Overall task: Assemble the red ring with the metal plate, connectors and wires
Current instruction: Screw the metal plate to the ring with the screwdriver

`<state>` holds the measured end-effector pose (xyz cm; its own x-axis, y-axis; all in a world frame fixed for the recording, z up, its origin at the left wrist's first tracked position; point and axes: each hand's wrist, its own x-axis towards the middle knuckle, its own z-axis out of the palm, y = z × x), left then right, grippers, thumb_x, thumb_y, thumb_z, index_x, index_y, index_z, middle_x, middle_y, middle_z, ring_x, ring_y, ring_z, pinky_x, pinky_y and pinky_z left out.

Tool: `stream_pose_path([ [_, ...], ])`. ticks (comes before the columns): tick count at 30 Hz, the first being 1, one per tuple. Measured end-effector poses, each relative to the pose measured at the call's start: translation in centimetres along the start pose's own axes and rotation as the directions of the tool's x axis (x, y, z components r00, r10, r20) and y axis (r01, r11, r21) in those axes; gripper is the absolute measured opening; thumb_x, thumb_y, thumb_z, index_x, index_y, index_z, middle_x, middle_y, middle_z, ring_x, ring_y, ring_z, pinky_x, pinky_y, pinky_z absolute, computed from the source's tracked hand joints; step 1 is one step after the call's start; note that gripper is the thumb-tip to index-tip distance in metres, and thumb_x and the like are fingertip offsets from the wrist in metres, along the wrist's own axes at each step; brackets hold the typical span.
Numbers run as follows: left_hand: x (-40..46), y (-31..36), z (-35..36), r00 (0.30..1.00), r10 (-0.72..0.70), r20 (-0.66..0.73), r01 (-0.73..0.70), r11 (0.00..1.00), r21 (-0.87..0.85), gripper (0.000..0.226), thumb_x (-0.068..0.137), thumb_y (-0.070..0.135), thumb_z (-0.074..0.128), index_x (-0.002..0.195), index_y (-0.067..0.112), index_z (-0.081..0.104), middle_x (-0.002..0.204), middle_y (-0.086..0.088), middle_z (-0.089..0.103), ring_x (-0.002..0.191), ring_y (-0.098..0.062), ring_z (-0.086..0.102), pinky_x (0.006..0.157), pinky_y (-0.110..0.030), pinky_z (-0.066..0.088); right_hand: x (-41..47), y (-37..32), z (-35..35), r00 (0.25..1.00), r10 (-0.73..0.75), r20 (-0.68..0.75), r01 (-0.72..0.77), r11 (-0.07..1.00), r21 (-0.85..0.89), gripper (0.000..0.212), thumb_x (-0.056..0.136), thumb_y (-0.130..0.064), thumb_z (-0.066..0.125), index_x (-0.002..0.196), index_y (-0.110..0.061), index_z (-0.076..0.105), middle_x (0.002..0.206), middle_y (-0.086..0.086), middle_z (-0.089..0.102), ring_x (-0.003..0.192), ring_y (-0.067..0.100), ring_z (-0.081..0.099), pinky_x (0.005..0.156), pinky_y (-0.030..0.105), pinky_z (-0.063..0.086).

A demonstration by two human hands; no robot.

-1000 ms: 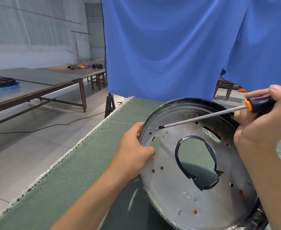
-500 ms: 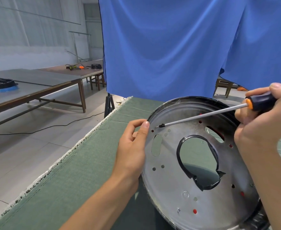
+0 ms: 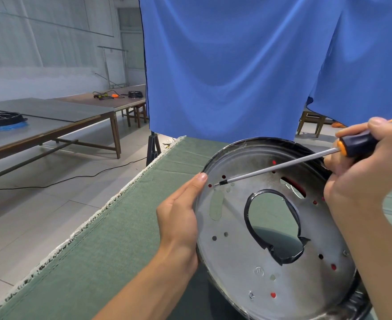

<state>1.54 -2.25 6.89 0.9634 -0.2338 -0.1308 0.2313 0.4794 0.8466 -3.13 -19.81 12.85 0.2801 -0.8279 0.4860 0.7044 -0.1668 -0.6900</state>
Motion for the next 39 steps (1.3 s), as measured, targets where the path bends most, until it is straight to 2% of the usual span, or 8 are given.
stream_pose_path([
  [5,-0.11,-0.04,0.09,1.000,0.003,0.004,-0.003,1.000,-0.008,0.034,0.077,0.026,0.070,0.104,0.006,0.073,0.097,-0.011,0.074,0.094,-0.029,0.070,0.093,-0.048,0.052,-0.07,0.21,0.26,1.000,-0.013,0.005,0.013,0.998,0.068,0.033,0.075,-0.022,0.047,0.043,-0.018,0.054,0.045,-0.001,0.032,0.045,0.018,0.026,0.044,0.022,0.021],
  [10,-0.32,-0.01,0.10,1.000,0.021,0.020,-0.021,1.000,-0.020,0.036,0.075,0.025,0.070,0.105,0.006,0.072,0.098,-0.011,0.074,0.095,-0.028,0.070,0.094,-0.048,0.051,-0.13,-0.03,0.41,1.000,-0.011,0.007,0.011,0.997,0.071,0.032,0.073,-0.023,0.047,0.042,-0.018,0.054,0.050,0.005,0.029,0.046,0.019,0.025,0.044,0.022,0.021],
  [15,-0.31,0.06,0.13,0.999,0.019,0.034,-0.018,0.999,-0.049,0.055,0.056,0.028,0.070,0.105,0.003,0.072,0.101,-0.016,0.072,0.100,-0.034,0.067,0.096,-0.049,0.049,-0.06,-0.26,0.38,1.000,-0.011,-0.006,0.012,0.996,0.094,0.031,0.073,-0.024,0.048,0.042,-0.018,0.053,0.046,0.000,0.033,0.045,0.018,0.026,0.044,0.022,0.022],
  [19,-0.20,0.09,-0.06,0.999,0.001,0.046,0.001,0.999,-0.036,0.037,0.067,0.019,0.068,0.100,0.004,0.073,0.095,-0.017,0.073,0.083,-0.030,0.067,0.079,-0.041,0.051,0.00,-0.30,0.45,1.000,-0.010,-0.006,0.011,0.994,0.107,0.035,0.073,-0.023,0.047,0.039,-0.019,0.052,0.044,-0.004,0.032,0.043,0.017,0.025,0.043,0.021,0.021],
  [21,-0.17,0.13,-0.08,1.000,0.006,0.021,-0.005,1.000,-0.023,0.027,0.072,0.016,0.066,0.096,0.006,0.074,0.084,-0.013,0.073,0.071,-0.026,0.065,0.067,-0.034,0.052,0.04,-0.24,0.43,1.000,-0.014,0.003,0.014,0.993,0.116,0.038,0.075,-0.022,0.046,0.038,-0.019,0.052,0.041,-0.006,0.031,0.042,0.016,0.023,0.044,0.022,0.018],
  [25,-0.24,0.31,-0.04,1.000,0.001,-0.028,-0.001,1.000,-0.003,0.025,0.071,0.017,0.065,0.092,0.007,0.074,0.064,-0.007,0.067,0.050,-0.019,0.059,0.046,-0.025,0.047,0.07,-0.15,0.37,1.000,-0.005,0.022,0.003,0.993,0.115,0.039,0.076,-0.022,0.044,0.039,-0.019,0.052,0.039,-0.007,0.029,0.040,0.016,0.019,0.045,0.023,0.015],
  [29,-0.33,0.39,0.01,1.000,-0.005,-0.031,0.005,1.000,-0.021,0.018,0.071,0.015,0.064,0.085,0.009,0.074,0.061,-0.007,0.066,0.048,-0.019,0.058,0.043,-0.023,0.047,-0.03,-0.09,0.48,1.000,-0.009,0.013,0.007,0.994,0.112,0.034,0.074,-0.023,0.045,0.041,-0.018,0.051,0.040,-0.003,0.030,0.042,0.019,0.019,0.045,0.024,0.014],
  [39,-0.34,0.37,0.07,0.999,-0.009,-0.050,0.007,0.999,-0.035,0.036,0.071,0.017,0.066,0.100,-0.003,0.071,0.064,-0.009,0.067,0.049,-0.020,0.059,0.043,-0.024,0.048,-0.21,-0.27,0.63,1.000,-0.014,-0.014,0.016,0.995,0.097,0.035,0.072,-0.022,0.047,0.038,-0.019,0.054,0.041,-0.004,0.032,0.041,0.017,0.026,0.043,0.019,0.020],
])
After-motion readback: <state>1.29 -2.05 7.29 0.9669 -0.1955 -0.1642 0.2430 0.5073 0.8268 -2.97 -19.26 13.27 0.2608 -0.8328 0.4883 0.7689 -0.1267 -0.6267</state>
